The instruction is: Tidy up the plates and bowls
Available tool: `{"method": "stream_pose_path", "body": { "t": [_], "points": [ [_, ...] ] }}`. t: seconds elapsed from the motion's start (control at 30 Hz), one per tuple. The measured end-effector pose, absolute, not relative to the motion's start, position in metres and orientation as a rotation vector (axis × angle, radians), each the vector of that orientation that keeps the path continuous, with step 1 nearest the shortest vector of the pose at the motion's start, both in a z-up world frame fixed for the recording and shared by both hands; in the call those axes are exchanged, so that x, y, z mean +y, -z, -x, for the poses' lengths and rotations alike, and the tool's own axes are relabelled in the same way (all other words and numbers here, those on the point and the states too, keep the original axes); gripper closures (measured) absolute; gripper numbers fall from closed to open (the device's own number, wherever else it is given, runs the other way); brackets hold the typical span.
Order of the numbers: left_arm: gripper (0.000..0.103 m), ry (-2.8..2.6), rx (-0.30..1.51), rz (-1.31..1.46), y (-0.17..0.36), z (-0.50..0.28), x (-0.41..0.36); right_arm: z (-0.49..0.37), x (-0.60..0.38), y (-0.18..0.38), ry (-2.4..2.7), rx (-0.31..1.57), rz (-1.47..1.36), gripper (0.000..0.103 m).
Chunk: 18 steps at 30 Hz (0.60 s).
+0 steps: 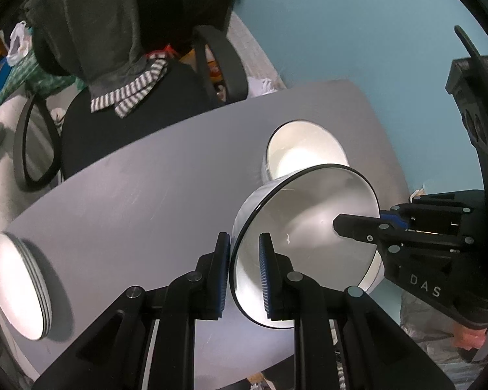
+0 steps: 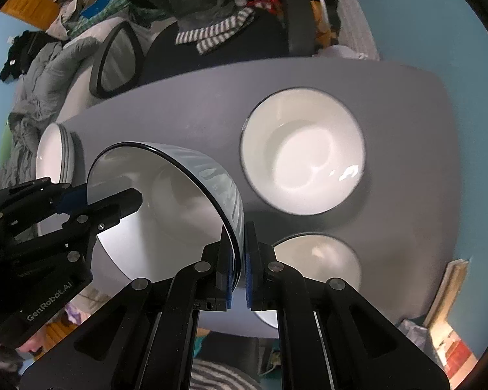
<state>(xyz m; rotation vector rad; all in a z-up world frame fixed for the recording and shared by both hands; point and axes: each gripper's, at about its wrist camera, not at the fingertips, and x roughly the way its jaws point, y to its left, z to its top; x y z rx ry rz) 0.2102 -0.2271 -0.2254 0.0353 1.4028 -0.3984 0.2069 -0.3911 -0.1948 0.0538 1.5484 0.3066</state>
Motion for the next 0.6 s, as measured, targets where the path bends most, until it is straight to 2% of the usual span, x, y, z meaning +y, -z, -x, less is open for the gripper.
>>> {"method": "stream_pose_path", "body": {
  "t": [0.6],
  "points": [
    [0.086,0.448,1.433,-0.093,0.251,-0.260,-0.290,-0.247,-0.454,0.201,-0.217,1.555,-0.077,0.097]
  ]
}}
